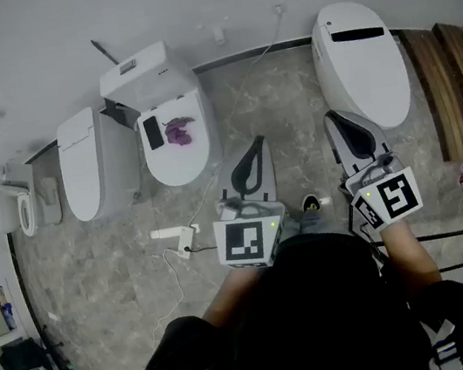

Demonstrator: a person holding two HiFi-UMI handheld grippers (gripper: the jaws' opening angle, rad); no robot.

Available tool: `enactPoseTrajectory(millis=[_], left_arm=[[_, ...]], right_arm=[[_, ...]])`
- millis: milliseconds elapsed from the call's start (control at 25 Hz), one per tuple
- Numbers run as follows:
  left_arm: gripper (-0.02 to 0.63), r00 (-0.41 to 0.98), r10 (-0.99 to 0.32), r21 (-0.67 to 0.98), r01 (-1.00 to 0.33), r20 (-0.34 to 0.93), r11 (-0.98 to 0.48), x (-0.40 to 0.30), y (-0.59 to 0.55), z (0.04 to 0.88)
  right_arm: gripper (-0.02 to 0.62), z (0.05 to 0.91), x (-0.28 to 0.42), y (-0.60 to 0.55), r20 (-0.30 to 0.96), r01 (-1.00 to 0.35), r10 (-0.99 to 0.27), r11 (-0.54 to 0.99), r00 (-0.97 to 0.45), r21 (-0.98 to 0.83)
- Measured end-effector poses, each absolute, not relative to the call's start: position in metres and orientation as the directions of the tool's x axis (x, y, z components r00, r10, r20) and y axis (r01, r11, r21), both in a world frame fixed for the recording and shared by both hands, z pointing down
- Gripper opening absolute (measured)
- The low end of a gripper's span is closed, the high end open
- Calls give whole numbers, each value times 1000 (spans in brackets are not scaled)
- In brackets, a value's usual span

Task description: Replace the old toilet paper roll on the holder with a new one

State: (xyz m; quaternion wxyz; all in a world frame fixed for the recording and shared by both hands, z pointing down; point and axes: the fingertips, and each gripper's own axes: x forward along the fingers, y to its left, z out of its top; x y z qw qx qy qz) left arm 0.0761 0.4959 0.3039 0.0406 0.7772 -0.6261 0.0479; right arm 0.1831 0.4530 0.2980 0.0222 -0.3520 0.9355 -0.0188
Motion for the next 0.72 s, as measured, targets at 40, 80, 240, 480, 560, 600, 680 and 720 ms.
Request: enactPoseTrajectory(millis=[40, 80, 240, 480, 560, 600, 680, 720], left_arm=[[21, 220, -968, 0, -975, 122, -222, 75, 498, 305], [21, 227, -966, -1, -973, 120, -229, 74, 500, 306], [21, 242, -963, 20, -970, 115, -242, 66, 502, 304], [21, 235, -969, 31, -972, 78, -233, 42, 507, 294], [21, 227, -971, 29, -974, 79, -226, 28, 506, 293], [21, 226, -971, 25, -974, 78, -225, 21, 506, 293], [21, 214, -974, 43, -977, 71, -211, 6, 506, 291], [21, 205, -976, 53, -978, 71, -202, 0, 506, 291]], right_arm=[[20, 299, 181, 455, -25, -658, -660, 751, -751, -57], [20, 300, 178, 456, -22, -658, -660, 750, -751, -63], [20, 303, 168, 461, -15, -662, -665, 745, -747, -75], [20, 303, 140, 468, -14, -654, -657, 752, -754, -85], [20, 298, 130, 466, -20, -655, -659, 751, -752, -84], [20, 295, 126, 465, -25, -656, -660, 750, -751, -81], [20, 290, 118, 464, -39, -662, -665, 746, -746, -76], [20, 287, 116, 463, -46, -666, -670, 742, -741, -76]])
